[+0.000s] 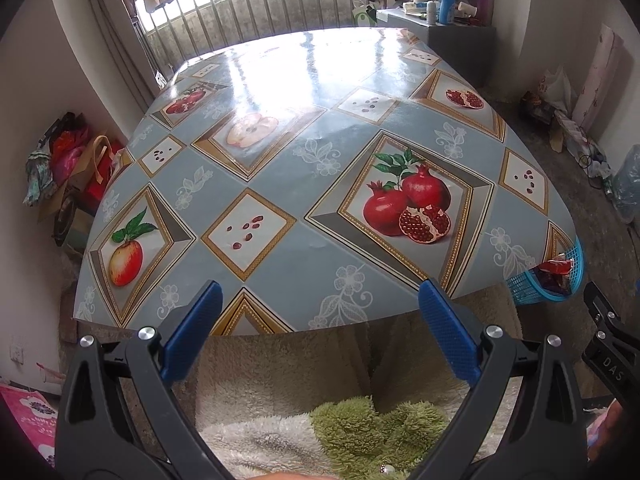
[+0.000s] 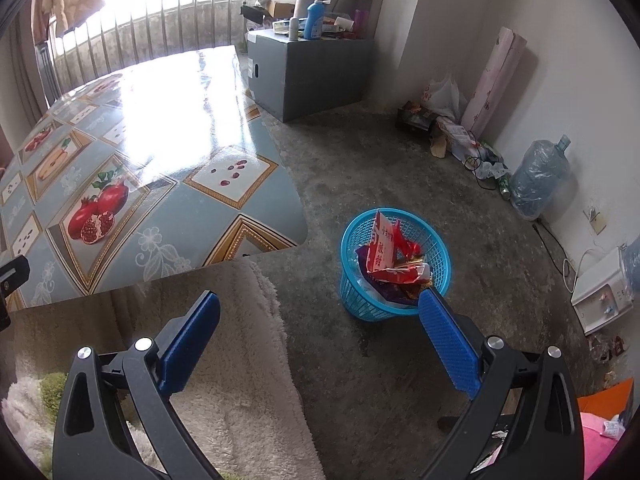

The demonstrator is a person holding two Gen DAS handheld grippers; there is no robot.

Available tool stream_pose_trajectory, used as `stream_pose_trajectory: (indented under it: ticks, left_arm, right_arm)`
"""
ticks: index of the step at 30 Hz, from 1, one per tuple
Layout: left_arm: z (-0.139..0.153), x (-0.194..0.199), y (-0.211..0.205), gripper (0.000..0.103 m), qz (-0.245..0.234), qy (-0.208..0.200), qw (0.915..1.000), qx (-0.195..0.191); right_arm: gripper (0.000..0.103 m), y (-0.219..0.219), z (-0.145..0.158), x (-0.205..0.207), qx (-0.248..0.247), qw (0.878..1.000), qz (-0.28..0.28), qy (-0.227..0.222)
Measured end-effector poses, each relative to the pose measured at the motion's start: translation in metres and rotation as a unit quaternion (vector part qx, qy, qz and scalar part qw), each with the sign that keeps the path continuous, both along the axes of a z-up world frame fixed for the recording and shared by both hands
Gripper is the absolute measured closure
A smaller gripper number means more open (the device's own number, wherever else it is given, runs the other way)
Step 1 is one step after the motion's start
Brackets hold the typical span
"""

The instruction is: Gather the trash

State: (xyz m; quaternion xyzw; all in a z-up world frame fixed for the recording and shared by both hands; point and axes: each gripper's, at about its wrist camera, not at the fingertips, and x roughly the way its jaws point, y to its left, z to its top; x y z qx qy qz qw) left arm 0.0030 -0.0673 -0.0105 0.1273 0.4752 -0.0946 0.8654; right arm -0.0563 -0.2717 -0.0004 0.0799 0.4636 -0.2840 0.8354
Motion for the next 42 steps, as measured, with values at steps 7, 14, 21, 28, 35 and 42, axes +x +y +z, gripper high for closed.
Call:
stream_pose_trajectory:
  ticks: [7, 14, 21, 28, 35, 42]
  left_arm:
    - [-0.0001, 0.0004, 0.0026, 0.009, 0.003, 0.001, 1.0000, -0.003]
    - [-0.0004, 0.0001, 0.0050, 0.009, 0.007, 0.002, 0.9999, -0.007]
    - [-0.0011, 0.0007, 0.0062, 0.009, 0.008, 0.004, 0.9999, -0.008]
    - [-0.0009, 0.0009, 0.0066, 0.009, 0.008, 0.003, 0.9999, -0.008]
    - [-0.0009, 0.0010, 0.0068, 0.009, 0.007, 0.004, 0.9999, -0.008]
    - [-0.0009, 0.0010, 0.0070, 0.009, 0.008, 0.004, 0.9999, -0.008]
  right_arm:
    - [0.006, 0.0046, 0.0020, 0.0007, -0.005, 1.000, 0.005, 0.000]
    - [0.006, 0.0057, 0.0028, 0.0019, -0.008, 1.000, 0.008, 0.000]
    - [0.006, 0.0055, 0.0031, 0.0020, -0.008, 1.000, 0.008, 0.000]
    - [0.006, 0.0056, 0.0045, 0.0029, -0.008, 1.000, 0.008, -0.001]
    - [0.006, 0.0063, 0.0073, 0.0032, -0.010, 1.000, 0.009, -0.003]
    - [0.006, 0.0057, 0.0073, 0.0035, -0.010, 1.000, 0.010, -0.003]
